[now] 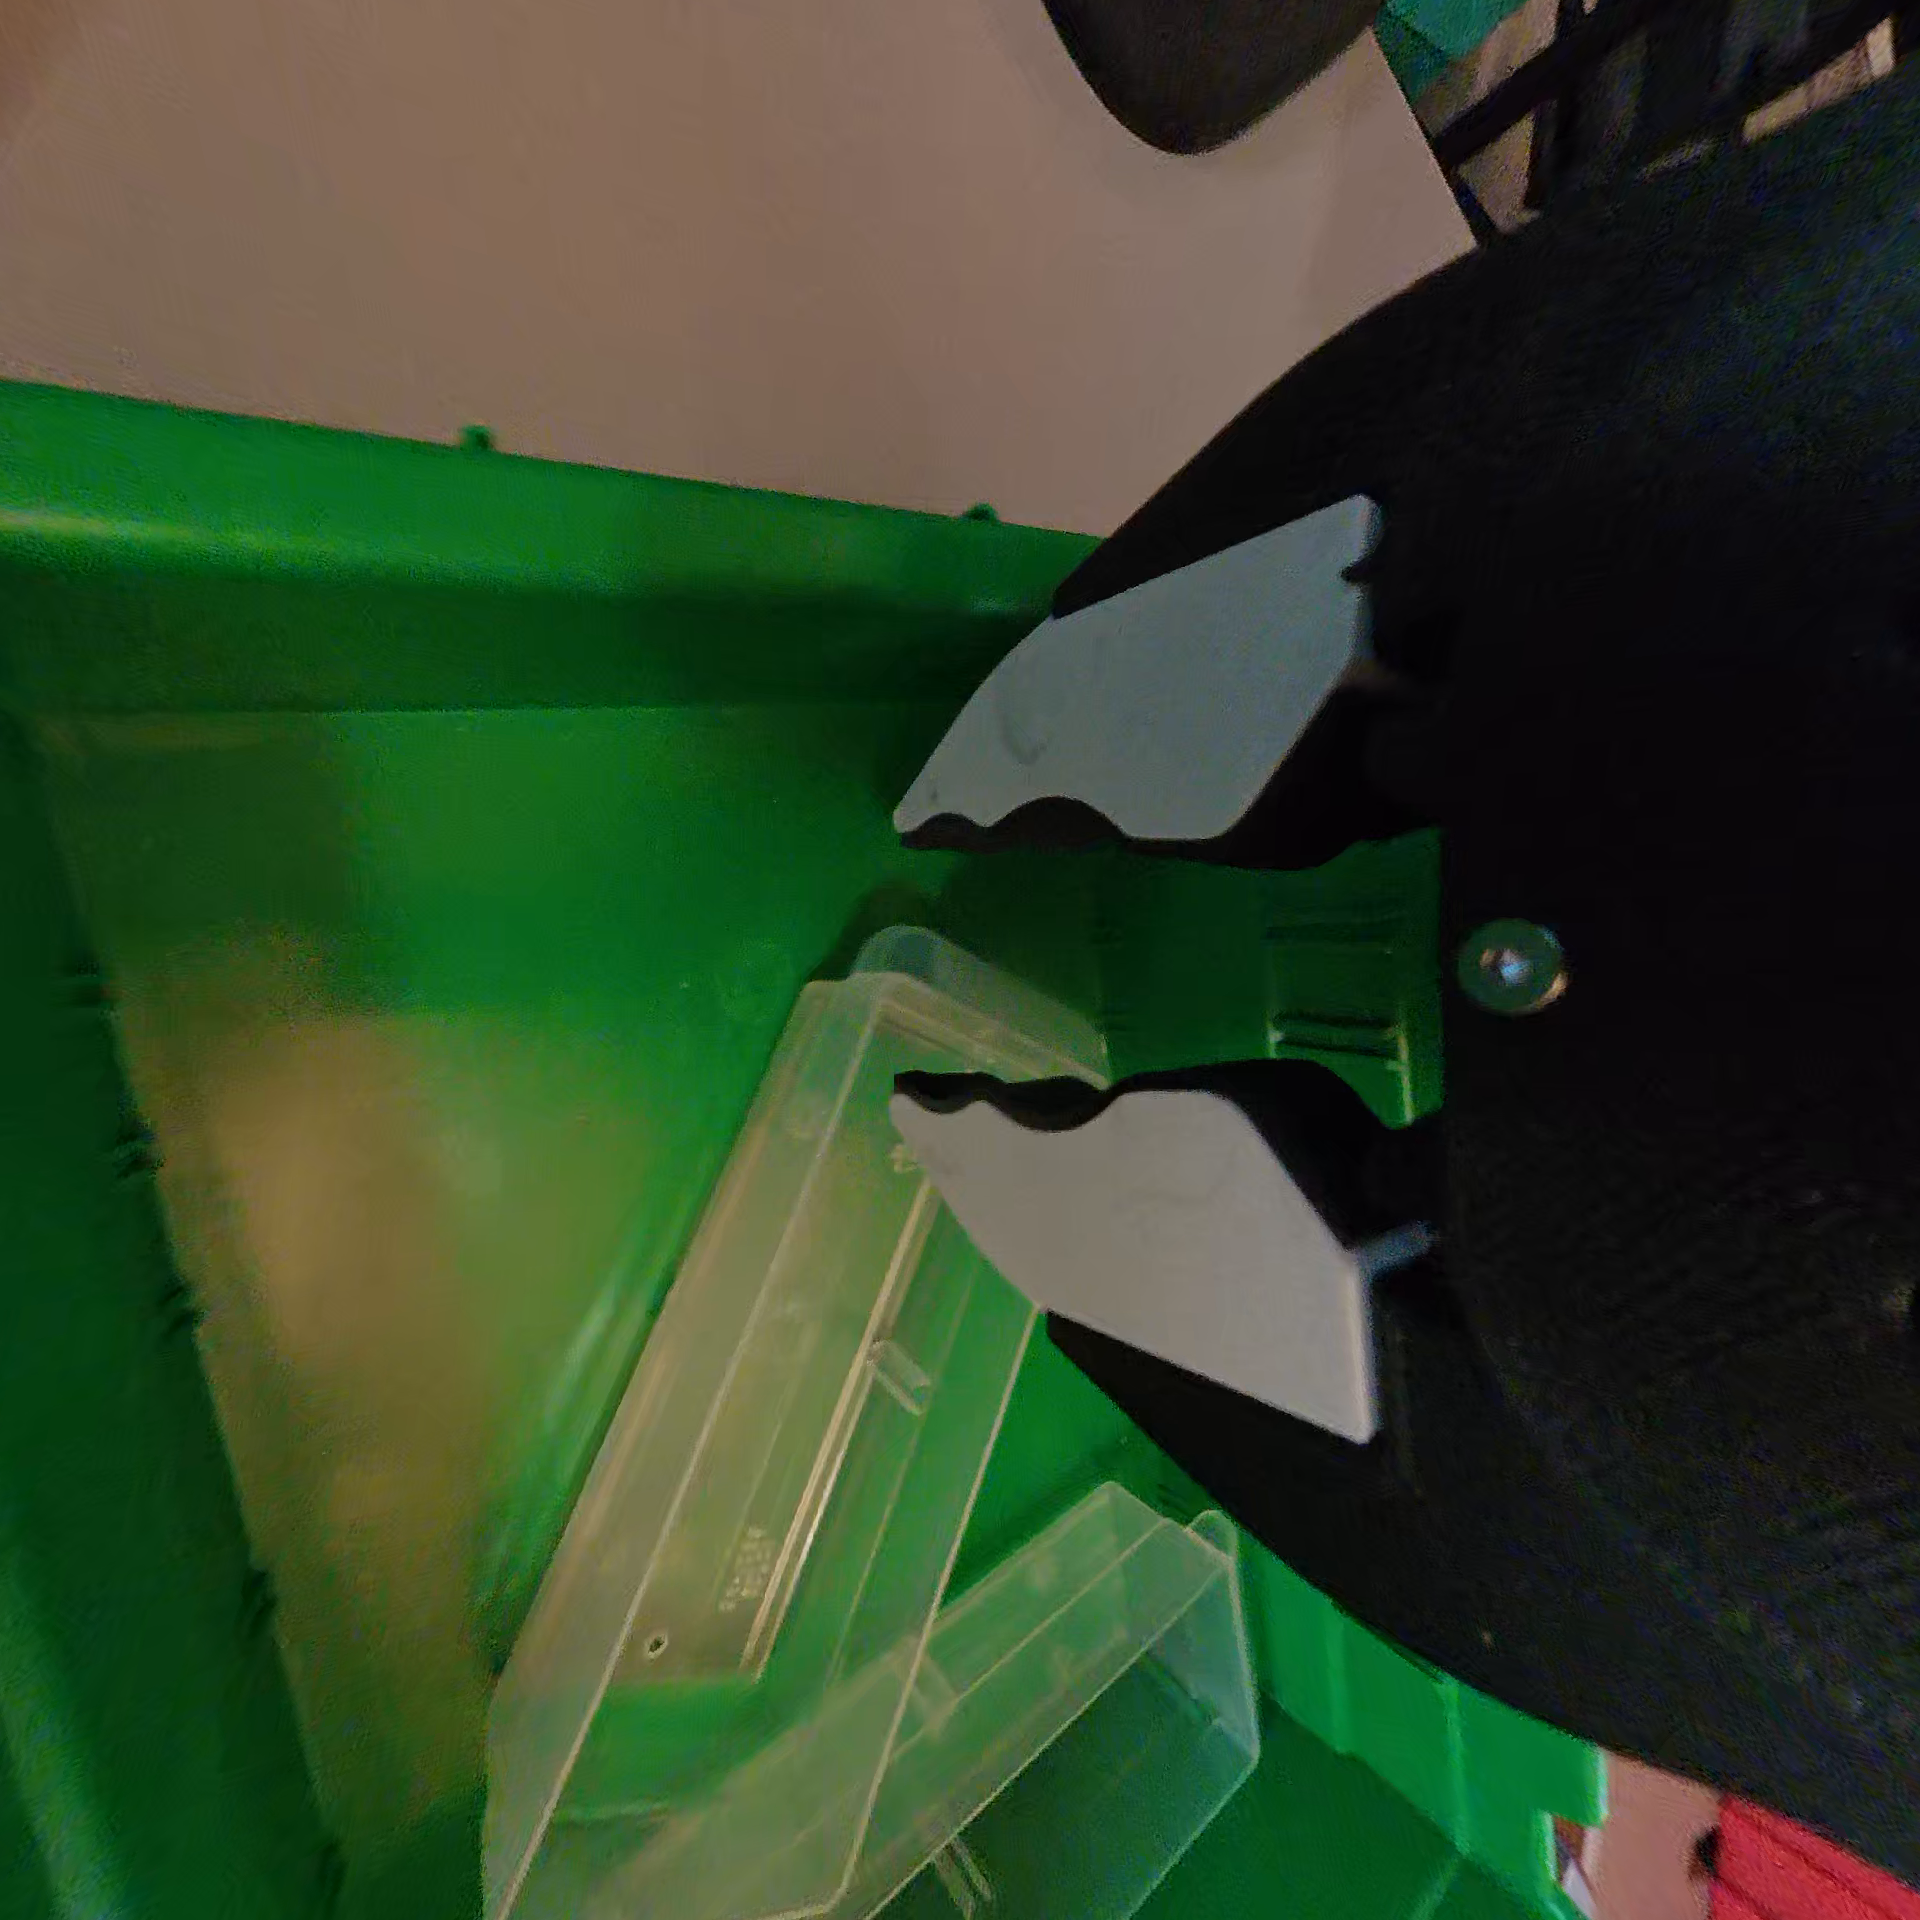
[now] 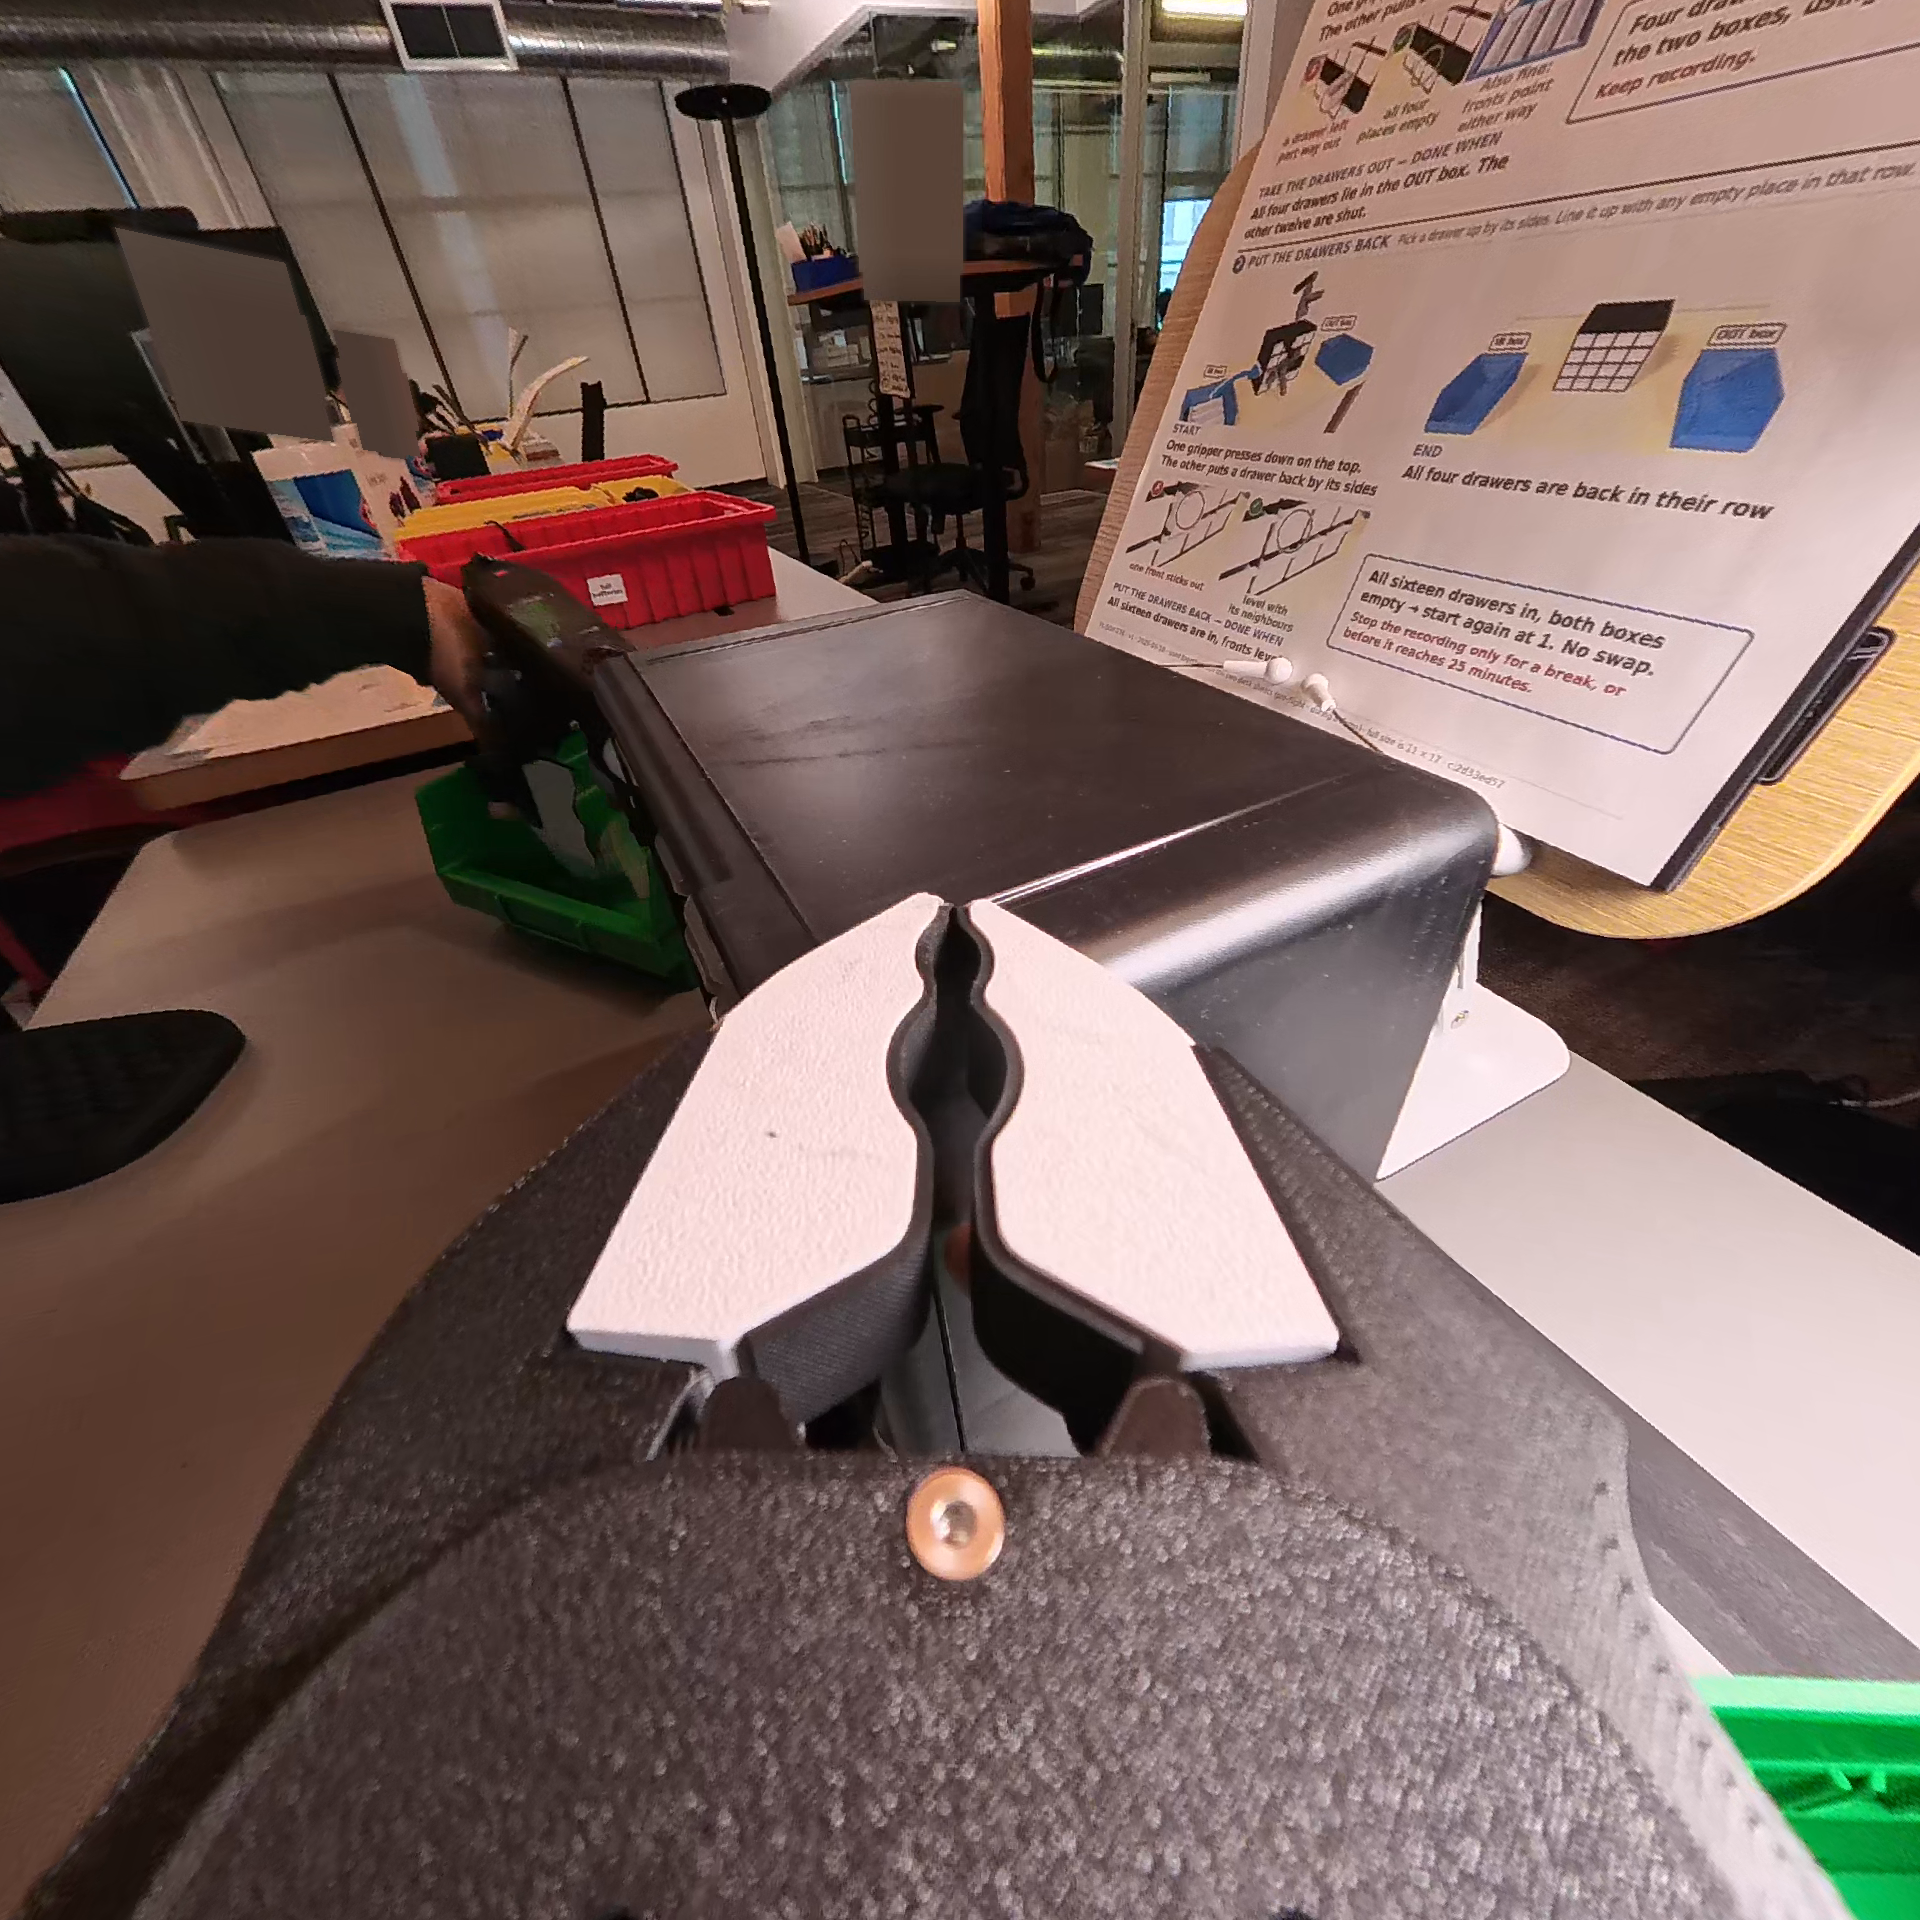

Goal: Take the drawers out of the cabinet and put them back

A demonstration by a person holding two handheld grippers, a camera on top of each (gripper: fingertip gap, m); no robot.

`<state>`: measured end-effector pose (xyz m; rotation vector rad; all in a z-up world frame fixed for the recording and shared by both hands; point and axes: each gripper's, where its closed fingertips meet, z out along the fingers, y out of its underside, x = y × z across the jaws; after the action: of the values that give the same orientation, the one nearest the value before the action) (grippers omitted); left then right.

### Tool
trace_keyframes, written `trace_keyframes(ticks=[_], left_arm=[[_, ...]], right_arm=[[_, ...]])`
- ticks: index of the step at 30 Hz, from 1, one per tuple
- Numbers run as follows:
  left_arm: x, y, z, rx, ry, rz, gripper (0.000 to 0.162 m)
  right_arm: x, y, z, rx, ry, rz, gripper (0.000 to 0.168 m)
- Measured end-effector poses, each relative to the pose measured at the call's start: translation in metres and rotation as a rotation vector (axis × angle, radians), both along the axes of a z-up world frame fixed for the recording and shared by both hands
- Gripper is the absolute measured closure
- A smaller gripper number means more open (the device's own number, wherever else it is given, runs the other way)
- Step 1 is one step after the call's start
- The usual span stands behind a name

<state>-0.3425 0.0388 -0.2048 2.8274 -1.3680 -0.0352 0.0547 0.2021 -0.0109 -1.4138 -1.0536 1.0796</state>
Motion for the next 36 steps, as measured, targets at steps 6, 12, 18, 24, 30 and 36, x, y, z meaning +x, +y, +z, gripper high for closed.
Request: trace_keyframes(ticks=[6, 12, 18, 24, 30, 36], left_arm=[[-0.028, -0.003, -0.013, 0.086, 0.19, -0.11, 0.121], [-0.024, 0.008, -0.011, 0.219, 0.246, -0.152, 0.144], [-0.013, 0.011, 0.03, 0.343, 0.256, -0.133, 0.144], [0.022, -0.013, 0.064, 0.329, 0.22, -0.154, 0.145], [0.098, -0.053, 0.1, 0.207, 0.049, -0.232, 0.145], [0.186, -0.084, 0.149, 0.07, -0.161, -0.358, 0.145]], right_arm=[[0.0, 0.0, 0.0, -0.002, 0.002, 0.003, 0.168], [0.0, 0.0, 0.0, 0.001, -0.001, -0.003, 0.168], [0.0, 0.0, 0.0, 0.002, -0.003, -0.003, 0.168], [0.0, 0.0, 0.0, 0.003, -0.006, -0.006, 0.168], [0.0, 0.0, 0.0, 0.001, -0.005, -0.009, 0.168], [0.0, 0.0, 0.0, 0.002, -0.006, -0.012, 0.168]])
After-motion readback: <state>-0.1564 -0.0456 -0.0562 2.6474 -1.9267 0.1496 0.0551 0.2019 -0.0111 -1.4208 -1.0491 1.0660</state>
